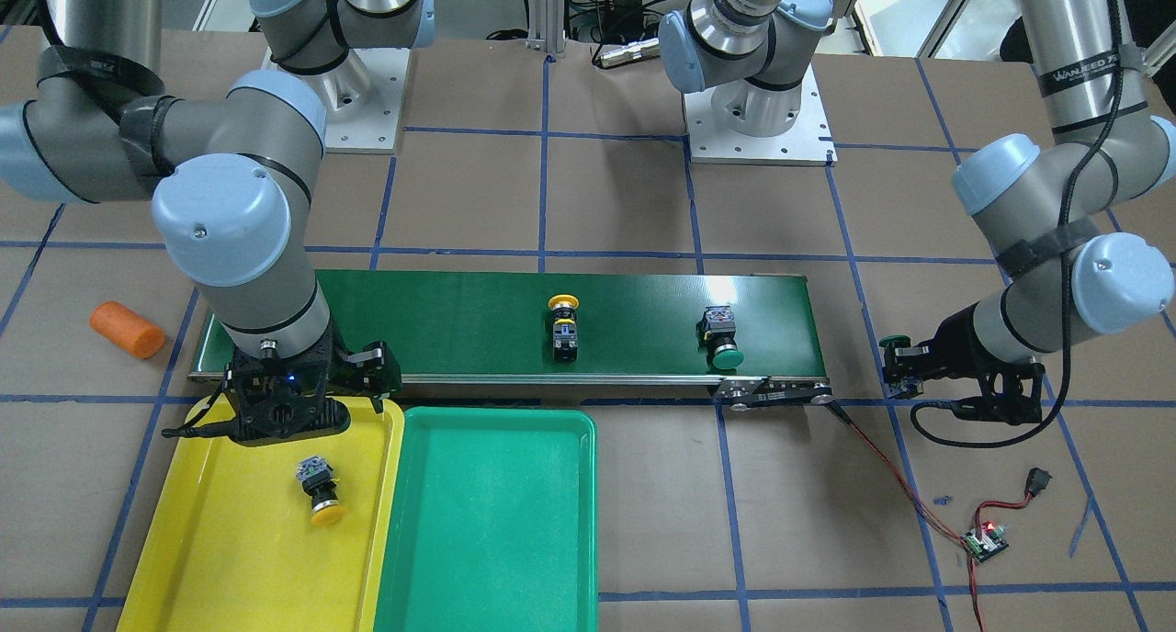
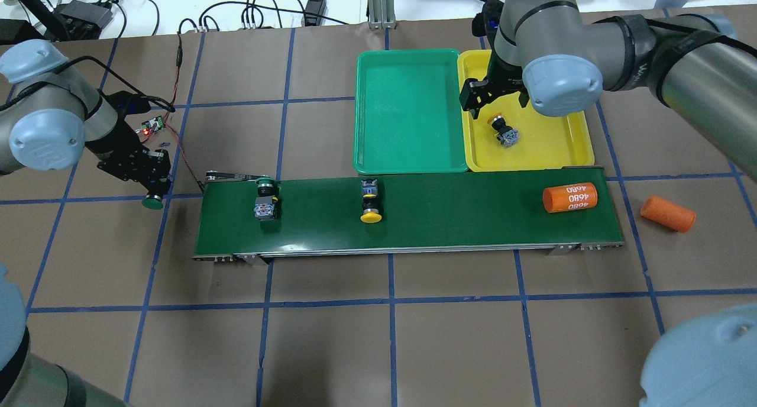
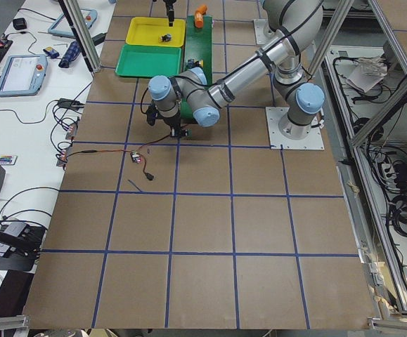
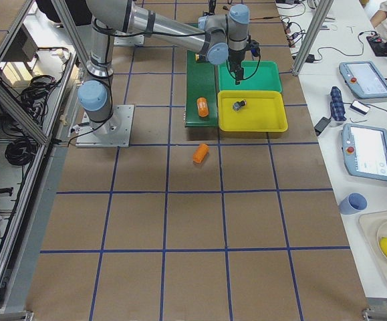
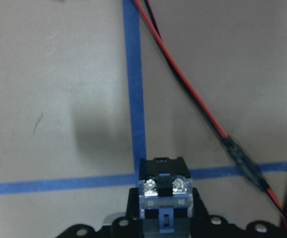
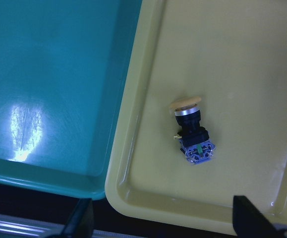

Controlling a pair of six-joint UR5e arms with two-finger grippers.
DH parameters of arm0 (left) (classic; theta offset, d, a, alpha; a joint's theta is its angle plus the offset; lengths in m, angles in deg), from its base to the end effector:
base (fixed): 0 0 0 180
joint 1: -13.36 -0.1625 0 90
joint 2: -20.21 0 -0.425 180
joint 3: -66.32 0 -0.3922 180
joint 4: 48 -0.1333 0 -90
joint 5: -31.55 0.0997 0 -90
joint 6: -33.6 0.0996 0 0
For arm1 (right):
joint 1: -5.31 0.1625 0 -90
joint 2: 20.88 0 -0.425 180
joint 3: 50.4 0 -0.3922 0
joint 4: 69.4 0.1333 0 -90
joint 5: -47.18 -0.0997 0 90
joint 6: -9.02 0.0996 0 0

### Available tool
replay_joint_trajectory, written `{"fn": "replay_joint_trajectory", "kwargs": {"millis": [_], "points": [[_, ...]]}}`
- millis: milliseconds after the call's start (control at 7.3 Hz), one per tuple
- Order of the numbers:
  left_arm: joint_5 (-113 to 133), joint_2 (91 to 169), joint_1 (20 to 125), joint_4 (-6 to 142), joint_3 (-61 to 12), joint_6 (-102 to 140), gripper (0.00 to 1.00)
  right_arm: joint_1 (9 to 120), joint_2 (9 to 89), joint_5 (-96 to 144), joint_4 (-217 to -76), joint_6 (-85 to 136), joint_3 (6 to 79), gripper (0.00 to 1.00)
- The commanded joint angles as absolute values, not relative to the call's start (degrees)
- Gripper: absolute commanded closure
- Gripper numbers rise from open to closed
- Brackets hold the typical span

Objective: Sort buttons by color to trays
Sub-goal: 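Grasp another green-capped button with the left gripper and place it on the belt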

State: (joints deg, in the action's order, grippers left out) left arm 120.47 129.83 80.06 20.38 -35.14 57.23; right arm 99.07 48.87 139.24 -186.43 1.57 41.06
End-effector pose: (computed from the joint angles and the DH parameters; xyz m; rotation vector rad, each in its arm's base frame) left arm 0.0976 -0.5683 0.2457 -0.0064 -3.0507 -0.2201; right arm 0.1701 -0.6101 0.3263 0.3001 -3.0849 0.1421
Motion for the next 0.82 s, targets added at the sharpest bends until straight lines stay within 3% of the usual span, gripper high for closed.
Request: {"fn": "replay_joint_trajectory", "kwargs": {"millis": [0,411,685], "points": [[120.41,124.21,81.90,23.79,-35.81,52.00,1.00,99.53,51.09,139.20,-183.58,3.47,41.18,0.00],[120.32,120.06,90.95,25.21,-38.08,40.05,1.00,101.90,51.63,139.02,-183.31,7.17,43.10,0.00],[120.41,121.44,91.59,21.11,-41.60,41.68,1.00,104.09,51.63,138.93,-184.27,12.08,45.48,0.00]]}}
